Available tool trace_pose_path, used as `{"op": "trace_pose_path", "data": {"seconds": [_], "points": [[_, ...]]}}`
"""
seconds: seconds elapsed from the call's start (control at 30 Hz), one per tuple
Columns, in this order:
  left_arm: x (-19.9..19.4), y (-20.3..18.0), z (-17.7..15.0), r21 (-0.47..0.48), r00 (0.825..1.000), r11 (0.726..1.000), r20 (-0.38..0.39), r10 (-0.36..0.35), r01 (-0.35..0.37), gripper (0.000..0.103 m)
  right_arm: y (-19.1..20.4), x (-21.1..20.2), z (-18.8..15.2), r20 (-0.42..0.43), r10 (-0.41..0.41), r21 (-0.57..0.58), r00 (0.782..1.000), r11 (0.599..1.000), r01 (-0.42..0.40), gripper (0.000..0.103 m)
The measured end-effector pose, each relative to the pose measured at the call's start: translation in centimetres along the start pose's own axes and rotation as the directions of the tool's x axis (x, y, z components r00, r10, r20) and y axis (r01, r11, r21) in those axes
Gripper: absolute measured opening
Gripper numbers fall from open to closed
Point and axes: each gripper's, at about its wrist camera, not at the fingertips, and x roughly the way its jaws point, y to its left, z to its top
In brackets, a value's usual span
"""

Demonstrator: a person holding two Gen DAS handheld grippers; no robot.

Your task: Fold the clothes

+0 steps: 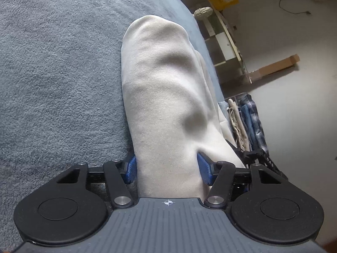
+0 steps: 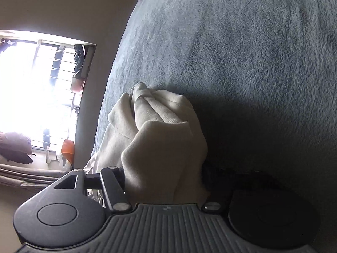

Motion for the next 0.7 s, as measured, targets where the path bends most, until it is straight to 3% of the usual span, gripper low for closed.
{"op": "trace_pose_path", "data": {"seconds": [0.13, 0.3, 0.4, 0.5, 0.7], "points": [[-3.1, 0.5, -0.1, 0.010, 1.000, 1.000, 0.007, 0.002, -0.002, 0.054, 2.3, 0.7, -0.9, -0.046, -0.004, -0.011, 0.999, 1.000, 0.003, 0.062], [-9.4, 1.3, -2.5, 0.053, 0.999, 0.997, 0.004, 0.053, -0.053, 0.054, 3.2, 1.3, -5.1, -0.152, 0.018, -0.006, 0.988, 1.000, -0.019, 0.062], [-13.8, 2.0, -5.6, 0.077, 0.995, 0.992, 0.001, 0.098, -0.098, 0.054, 3.1, 2.7, -8.5, -0.245, 0.046, 0.020, 0.968, 0.999, -0.042, 0.062], [-15.6, 3.5, -8.1, 0.062, 0.990, 0.989, -0.026, 0.138, -0.137, 0.057, 3.1, 4.2, -10.8, -0.325, 0.045, 0.021, 0.945, 0.999, -0.041, 0.066], [-18.9, 0.7, -10.3, 0.222, 0.968, 0.950, 0.171, 0.182, -0.218, 0.067, 3.3, 2.0, -11.1, -0.319, 0.025, -0.026, 0.947, 0.999, -0.035, 0.080]]}}
